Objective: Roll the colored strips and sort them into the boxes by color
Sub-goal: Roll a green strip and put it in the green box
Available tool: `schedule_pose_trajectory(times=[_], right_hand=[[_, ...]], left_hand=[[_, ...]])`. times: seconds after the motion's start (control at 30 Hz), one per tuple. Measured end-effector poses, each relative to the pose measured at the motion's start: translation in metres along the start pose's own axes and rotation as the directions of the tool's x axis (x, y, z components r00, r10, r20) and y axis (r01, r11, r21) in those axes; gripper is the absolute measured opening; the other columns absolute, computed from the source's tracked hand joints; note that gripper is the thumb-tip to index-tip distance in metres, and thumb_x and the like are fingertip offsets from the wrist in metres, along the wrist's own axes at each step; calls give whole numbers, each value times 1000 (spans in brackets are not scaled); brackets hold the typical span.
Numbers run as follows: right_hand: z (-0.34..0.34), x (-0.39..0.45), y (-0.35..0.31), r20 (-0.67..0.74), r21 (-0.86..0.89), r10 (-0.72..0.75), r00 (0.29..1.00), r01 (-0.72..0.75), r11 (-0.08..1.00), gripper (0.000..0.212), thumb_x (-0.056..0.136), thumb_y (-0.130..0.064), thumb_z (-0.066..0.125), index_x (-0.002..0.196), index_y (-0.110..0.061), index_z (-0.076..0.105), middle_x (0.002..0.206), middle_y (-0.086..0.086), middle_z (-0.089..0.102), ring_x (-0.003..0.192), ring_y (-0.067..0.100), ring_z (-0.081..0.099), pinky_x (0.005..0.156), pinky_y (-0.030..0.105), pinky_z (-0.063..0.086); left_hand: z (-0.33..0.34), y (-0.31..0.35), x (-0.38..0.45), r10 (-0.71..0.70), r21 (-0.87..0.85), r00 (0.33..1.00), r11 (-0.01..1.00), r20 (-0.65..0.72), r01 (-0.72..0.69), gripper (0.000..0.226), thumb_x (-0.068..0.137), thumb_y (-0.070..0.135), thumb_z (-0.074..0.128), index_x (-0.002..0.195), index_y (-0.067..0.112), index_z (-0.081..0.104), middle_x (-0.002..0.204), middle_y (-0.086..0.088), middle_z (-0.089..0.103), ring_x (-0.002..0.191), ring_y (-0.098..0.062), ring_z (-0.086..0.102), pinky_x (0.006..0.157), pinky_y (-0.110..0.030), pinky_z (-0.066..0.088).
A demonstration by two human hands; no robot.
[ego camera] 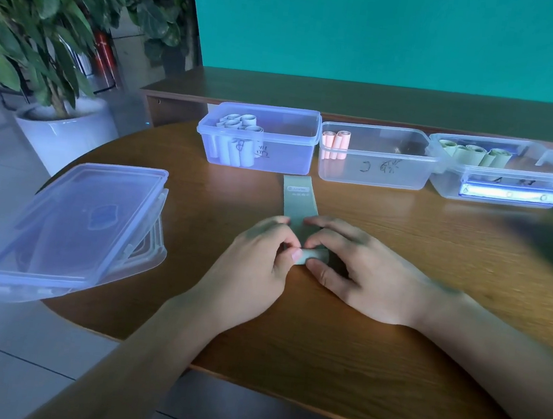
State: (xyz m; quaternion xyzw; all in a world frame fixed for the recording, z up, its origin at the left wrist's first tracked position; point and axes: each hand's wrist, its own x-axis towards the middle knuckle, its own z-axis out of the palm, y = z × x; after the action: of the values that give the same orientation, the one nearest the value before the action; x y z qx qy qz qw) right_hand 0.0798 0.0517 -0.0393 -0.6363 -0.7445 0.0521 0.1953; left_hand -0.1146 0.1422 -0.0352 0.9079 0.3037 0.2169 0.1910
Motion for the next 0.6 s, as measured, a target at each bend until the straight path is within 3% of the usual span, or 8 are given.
schedule_pose_trajectory(times=[0.17,0.3,0.47,0.6], right_hand=[[0,0,0,-19,-2,-1,1000,1,1000,38,100,-51,43,130,-30,55,157,-10,38,145,12,35,116,48,38],[0,-1,0,-36,-16,-18,999,17,1000,40,100,-51,43,130,-28,57,153,-8,44,145,12,34,117,47,37],[-2,-1,-3,-11,-24,-11,1000,11,1000,42,100,-52,41,132,-27,55,143,-8,54,144,10,37,118,46,36],[-7,-1,-9,-7,-11,-8,1000,8,1000,41,100,-50,41,127,-25,58,134,-6,59,132,9,47,115,36,39]], left_hand=[[0,-1,0,3,-12,1000,1000,17,-3,16,103,31,49,112,25,60,145,10,50,129,-6,47,95,-13,32],[2,-2,0,-12,6,999,1000,51,12,15,105,35,44,114,30,55,124,9,59,110,-6,53,86,-18,45],[2,-1,1,-23,29,997,999,71,21,17,106,35,41,116,30,54,120,11,58,105,-6,51,78,-13,42],[2,0,0,-21,29,997,999,79,19,17,106,34,41,116,30,53,121,11,57,106,-4,48,75,-9,36]])
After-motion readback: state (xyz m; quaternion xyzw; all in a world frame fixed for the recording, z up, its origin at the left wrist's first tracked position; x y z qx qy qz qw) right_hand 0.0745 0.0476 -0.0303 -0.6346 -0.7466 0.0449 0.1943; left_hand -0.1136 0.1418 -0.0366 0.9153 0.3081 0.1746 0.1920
